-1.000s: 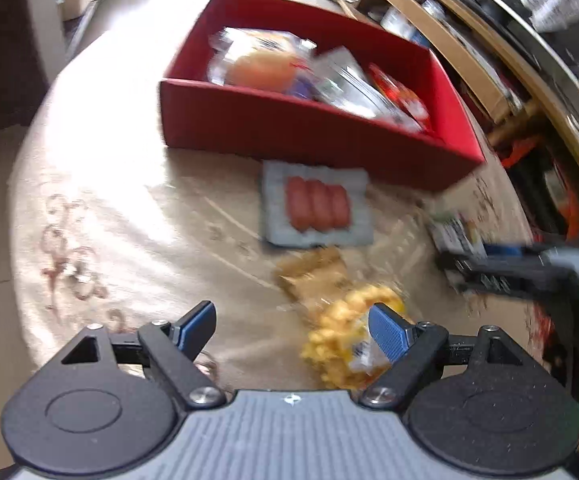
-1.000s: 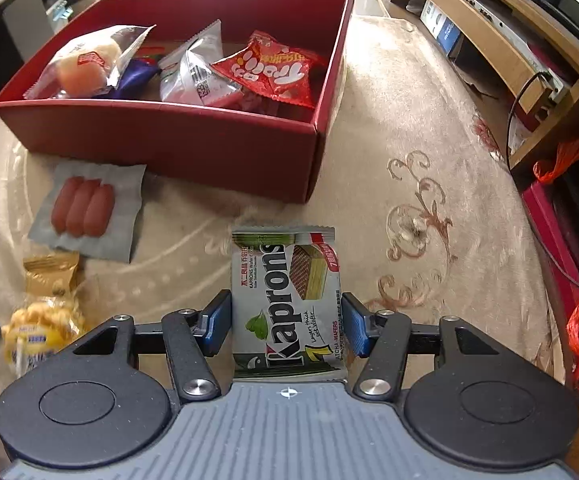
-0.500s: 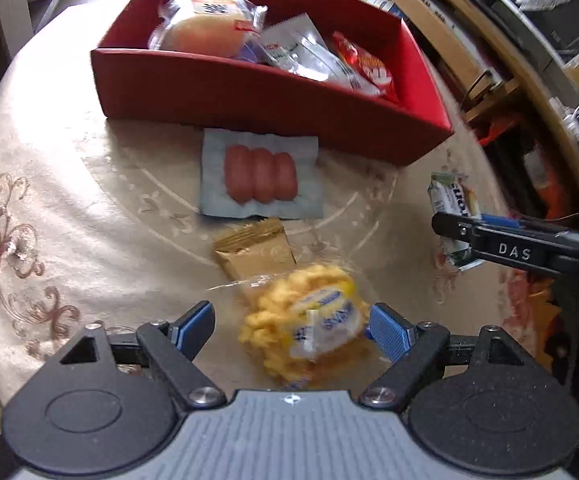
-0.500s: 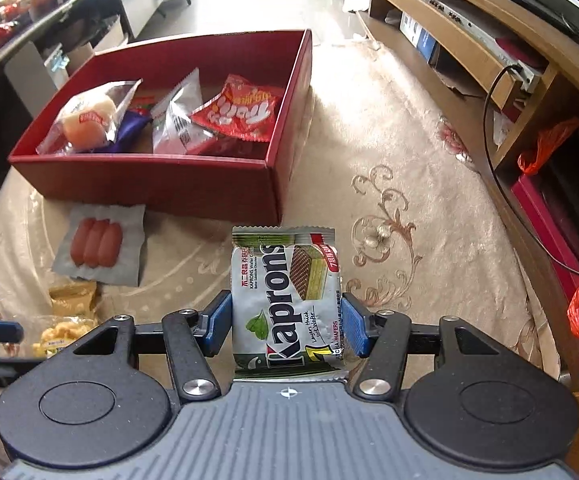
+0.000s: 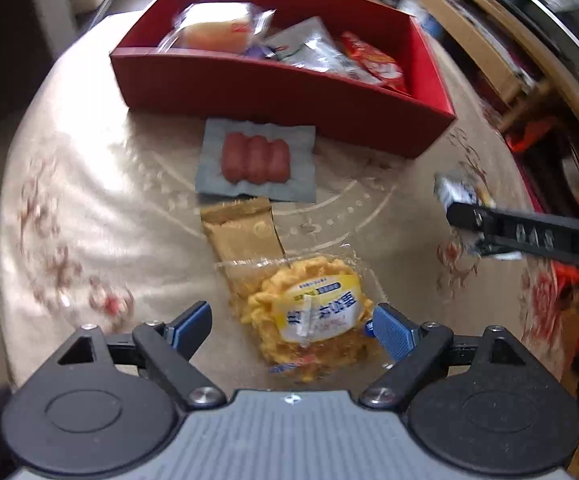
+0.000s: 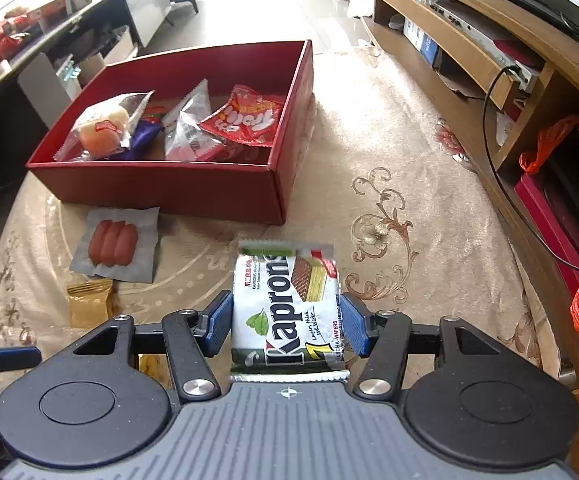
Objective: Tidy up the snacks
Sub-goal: 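Grasp the yellow cracker bag with the left tool while the right tool grasps the Kaprons packet, then lift and carry the cracker bag and Kaprons packet over the red box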
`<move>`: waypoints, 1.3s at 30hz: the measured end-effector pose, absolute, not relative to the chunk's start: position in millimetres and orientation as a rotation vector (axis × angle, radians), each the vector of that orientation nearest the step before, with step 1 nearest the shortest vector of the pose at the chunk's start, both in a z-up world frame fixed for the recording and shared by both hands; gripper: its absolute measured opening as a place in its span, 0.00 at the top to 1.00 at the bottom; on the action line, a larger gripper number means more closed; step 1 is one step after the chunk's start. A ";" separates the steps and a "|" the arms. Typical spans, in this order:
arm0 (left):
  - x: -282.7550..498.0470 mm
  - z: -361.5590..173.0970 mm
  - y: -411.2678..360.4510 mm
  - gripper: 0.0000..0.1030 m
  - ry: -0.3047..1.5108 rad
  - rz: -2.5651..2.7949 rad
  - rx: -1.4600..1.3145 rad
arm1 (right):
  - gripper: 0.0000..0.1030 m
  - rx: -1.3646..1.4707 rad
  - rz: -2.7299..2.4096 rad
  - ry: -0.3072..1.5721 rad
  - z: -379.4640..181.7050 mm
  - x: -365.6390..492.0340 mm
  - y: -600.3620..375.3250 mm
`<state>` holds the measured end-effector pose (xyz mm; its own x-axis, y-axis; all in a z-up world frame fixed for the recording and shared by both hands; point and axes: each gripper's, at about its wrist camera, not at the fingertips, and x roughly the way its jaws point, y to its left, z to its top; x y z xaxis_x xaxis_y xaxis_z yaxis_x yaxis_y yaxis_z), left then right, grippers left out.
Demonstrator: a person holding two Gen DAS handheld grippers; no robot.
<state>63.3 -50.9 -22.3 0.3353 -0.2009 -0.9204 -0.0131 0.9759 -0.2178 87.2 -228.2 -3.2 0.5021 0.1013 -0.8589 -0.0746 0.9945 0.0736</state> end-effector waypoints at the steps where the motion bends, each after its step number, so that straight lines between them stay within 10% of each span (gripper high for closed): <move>1: 66.3 -25.1 -54.3 0.17 1.247 -0.098 -0.207 | 0.37 0.028 0.112 1.037 -2.2 85.9 -227.6; 13: 80.2 -69.7 -89.1 0.02 1.288 0.033 -0.171 | 0.43 0.050 0.125 1.015 6.6 86.3 -236.4; 26: 73.9 -55.8 -58.7 0.34 1.271 -0.035 -0.172 | 0.16 -0.135 0.253 1.147 -33.3 84.0 -215.4; 32: 80.2 -56.7 -53.2 0.34 1.276 -0.083 -0.158 | 0.38 -0.201 0.210 1.160 -49.0 91.9 -200.8; 39: 80.3 -51.2 -46.2 0.35 1.264 -0.119 -0.160 | 0.38 -0.195 0.132 1.125 -39.9 80.2 -192.1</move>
